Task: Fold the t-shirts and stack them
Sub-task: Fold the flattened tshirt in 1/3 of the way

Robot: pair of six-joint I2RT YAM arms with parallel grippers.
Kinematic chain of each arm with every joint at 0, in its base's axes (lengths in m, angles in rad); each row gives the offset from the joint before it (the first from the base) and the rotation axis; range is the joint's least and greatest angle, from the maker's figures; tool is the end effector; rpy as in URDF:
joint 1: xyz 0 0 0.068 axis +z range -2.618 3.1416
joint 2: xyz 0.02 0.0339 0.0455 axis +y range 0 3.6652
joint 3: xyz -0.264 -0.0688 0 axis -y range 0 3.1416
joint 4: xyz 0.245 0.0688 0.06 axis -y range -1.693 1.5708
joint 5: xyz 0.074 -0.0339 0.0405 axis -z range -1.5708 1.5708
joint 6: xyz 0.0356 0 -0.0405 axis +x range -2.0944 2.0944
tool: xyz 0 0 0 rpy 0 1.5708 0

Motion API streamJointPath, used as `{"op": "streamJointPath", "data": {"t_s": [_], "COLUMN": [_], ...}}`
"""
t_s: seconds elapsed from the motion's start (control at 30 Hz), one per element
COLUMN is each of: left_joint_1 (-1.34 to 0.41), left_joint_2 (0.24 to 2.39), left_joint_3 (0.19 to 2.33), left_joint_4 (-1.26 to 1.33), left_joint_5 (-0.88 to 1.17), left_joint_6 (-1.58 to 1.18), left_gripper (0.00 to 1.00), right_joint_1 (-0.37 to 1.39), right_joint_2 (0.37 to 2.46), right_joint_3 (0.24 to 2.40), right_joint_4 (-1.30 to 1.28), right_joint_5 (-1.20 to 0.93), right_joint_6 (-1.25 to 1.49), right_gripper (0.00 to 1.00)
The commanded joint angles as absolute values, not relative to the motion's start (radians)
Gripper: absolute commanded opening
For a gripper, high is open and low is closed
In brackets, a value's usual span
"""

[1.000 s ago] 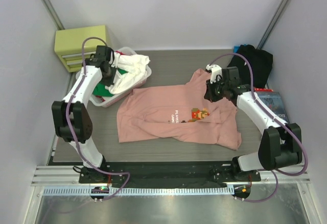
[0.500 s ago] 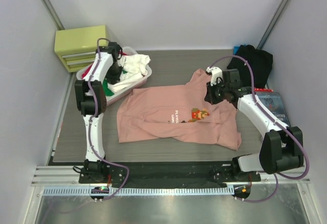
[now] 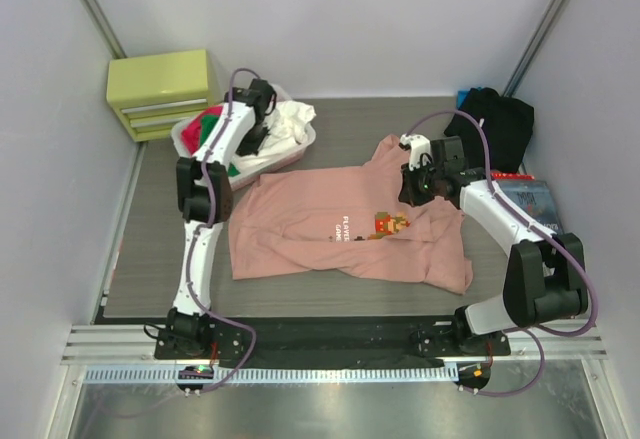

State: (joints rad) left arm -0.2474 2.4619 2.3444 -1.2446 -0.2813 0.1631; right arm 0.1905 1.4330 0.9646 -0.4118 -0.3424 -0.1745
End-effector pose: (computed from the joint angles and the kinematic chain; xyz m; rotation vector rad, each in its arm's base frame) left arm 0.4853 -0.1124 0.2045 0.5482 2.8439 0.3969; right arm 0.2903 0.0682 0.2350 -0.5878 2.3549 0.4258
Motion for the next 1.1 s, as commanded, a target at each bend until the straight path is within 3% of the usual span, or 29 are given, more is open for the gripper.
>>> {"op": "streamJointPath", "data": {"t_s": [0.0,0.07,0.37,0.43,0.57,0.7,0.83,0.97,1.07], "left_joint_1": [-0.344,-0.368,-0.397,-0.397,-0.403,-0.405,-0.405,-0.374,-0.283], "left_joint_2": [2.657,2.706,2.602,2.536,2.237,2.024,1.754,1.738,1.691], "left_joint_3": [2.547,2.629,2.476,2.369,2.015,1.938,1.728,1.649,1.571], "left_joint_4": [-1.121,-1.14,-1.029,-0.97,-0.591,-0.597,-0.56,-0.751,-0.805], "left_joint_5": [-0.169,-0.167,-0.159,-0.179,-0.256,-0.216,-0.202,-0.271,-0.158], "left_joint_6": [0.198,0.201,0.236,0.261,0.288,0.252,0.173,0.111,0.054], "left_gripper": [0.0,0.0,0.0,0.0,0.0,0.0,0.0,0.0,0.0], "right_joint_1": [0.196,0.195,0.196,0.195,0.193,0.195,0.193,0.195,0.195], "right_joint_2": [1.427,1.43,1.447,1.442,1.433,1.434,1.434,1.44,1.436], "right_joint_3": [0.96,0.956,0.956,0.945,0.928,0.925,0.928,0.927,0.922], "right_joint_4": [-0.373,-0.373,-0.373,-0.371,-0.373,-0.373,-0.373,-0.373,-0.374], "right_joint_5": [-0.339,-0.337,-0.345,-0.342,-0.344,-0.348,-0.359,-0.373,-0.373], "right_joint_6": [-0.186,-0.19,-0.189,-0.193,-0.196,-0.196,-0.195,-0.193,-0.195], "right_gripper": [0.01,0.01,0.01,0.01,0.01,0.01,0.01,0.01,0.01]}}
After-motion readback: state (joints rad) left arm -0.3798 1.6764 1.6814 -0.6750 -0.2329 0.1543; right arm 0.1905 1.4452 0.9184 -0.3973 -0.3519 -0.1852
